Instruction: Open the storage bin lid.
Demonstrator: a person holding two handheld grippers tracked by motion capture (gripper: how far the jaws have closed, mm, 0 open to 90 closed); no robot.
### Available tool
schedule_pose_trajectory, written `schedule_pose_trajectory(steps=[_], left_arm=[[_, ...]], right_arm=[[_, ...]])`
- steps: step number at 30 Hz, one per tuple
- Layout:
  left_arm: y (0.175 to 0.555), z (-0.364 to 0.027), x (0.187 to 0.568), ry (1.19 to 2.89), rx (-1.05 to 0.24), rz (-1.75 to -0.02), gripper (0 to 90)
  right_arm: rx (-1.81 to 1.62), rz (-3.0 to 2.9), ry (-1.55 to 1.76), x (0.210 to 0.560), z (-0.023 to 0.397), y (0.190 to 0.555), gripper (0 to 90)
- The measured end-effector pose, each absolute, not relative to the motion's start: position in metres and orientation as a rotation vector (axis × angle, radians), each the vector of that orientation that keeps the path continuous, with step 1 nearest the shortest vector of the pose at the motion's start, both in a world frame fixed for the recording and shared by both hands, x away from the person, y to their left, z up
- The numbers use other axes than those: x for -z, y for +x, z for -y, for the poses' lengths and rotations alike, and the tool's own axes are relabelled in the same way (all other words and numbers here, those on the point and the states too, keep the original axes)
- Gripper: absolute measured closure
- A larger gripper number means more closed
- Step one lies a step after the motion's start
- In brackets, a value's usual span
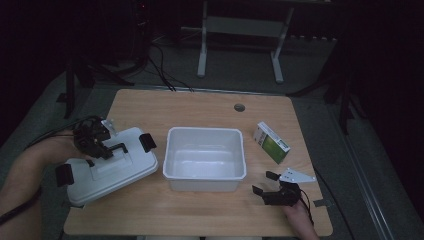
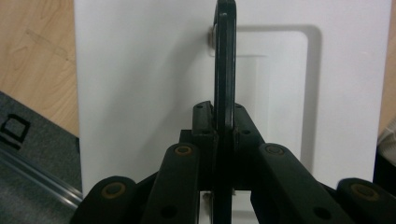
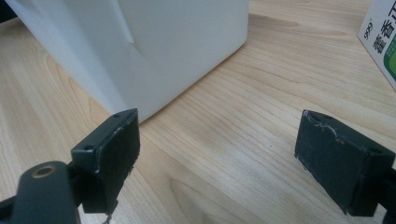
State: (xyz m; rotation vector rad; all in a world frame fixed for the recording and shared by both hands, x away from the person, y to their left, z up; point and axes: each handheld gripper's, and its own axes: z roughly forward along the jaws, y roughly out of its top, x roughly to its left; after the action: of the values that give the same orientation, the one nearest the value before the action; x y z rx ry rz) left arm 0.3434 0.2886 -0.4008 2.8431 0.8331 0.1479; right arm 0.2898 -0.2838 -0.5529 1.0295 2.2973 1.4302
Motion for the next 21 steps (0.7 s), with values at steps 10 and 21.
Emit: schedule_pose_trajectory(steps=[10, 21], left_arm=[[0.349, -0.288, 0.427, 2.801, -0.129, -0.847, 83.6], [0.358, -0.281, 0.459, 2.799, -0.065, -0.847, 83.6]], right_arm=[[-1.434, -2.296, 1.032, 0.553, 0.284, 0.290, 13.9], [-1.429, -2.303, 1.030, 0.554, 0.283, 0.289, 13.9]])
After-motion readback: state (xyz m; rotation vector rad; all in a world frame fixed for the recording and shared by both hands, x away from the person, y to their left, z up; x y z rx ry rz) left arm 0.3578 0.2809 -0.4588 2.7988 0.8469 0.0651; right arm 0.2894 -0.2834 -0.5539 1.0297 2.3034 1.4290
